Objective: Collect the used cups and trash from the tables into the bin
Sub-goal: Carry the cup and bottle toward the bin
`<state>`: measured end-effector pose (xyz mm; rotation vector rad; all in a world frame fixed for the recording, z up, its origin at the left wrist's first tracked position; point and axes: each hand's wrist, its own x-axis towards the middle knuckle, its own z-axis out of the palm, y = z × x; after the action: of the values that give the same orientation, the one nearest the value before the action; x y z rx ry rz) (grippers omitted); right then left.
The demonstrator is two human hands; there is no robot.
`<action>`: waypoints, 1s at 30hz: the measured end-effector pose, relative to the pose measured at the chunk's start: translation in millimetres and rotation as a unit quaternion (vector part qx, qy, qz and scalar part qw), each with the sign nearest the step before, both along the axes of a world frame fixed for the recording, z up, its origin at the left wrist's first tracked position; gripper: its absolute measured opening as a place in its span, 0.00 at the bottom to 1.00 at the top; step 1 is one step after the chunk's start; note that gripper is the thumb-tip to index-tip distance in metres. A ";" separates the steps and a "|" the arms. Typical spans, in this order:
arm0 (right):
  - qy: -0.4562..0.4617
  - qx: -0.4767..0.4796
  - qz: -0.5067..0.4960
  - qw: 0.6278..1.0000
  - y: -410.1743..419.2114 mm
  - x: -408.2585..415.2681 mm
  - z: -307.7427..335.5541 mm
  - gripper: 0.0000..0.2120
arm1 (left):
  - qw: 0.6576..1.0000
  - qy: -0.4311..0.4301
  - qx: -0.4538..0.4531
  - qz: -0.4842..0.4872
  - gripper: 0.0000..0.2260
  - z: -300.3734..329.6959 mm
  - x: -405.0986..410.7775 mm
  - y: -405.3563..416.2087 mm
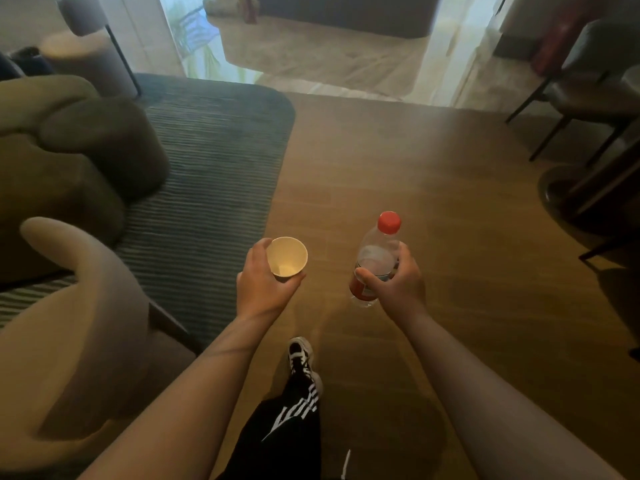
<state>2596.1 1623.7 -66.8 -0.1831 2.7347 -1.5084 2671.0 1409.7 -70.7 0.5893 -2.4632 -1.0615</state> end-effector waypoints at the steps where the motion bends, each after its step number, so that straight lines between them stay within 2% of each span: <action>1: 0.008 0.011 0.003 1.000 -10.0 -24.9 -3.9 0.36 | 1.000 0.002 0.003 0.003 0.34 -4.3 -24.7 -10.3; 7: -0.004 0.031 0.028 0.999 -84.4 -185.6 -6.6 0.35 | 1.000 0.004 0.007 0.019 0.34 -16.7 -172.4 -82.5; 15: -0.006 0.041 0.033 0.999 -175.5 -387.7 16.4 0.35 | 0.998 -0.002 0.013 0.053 0.34 2.9 -368.8 -184.9; 22: -0.015 0.024 0.073 0.997 -263.7 -550.4 0.1 0.36 | 0.997 -0.010 0.011 0.078 0.34 -7.0 -519.3 -255.0; 30: -0.005 -0.006 0.146 0.989 -368.2 -811.9 -9.9 0.34 | 0.994 -0.022 -0.007 0.109 0.35 -10.6 -749.8 -346.7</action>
<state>1784.2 1255.5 -76.7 -0.5478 2.5501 -1.4379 1921.2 1063.0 -81.3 0.8635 -2.3760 -0.9527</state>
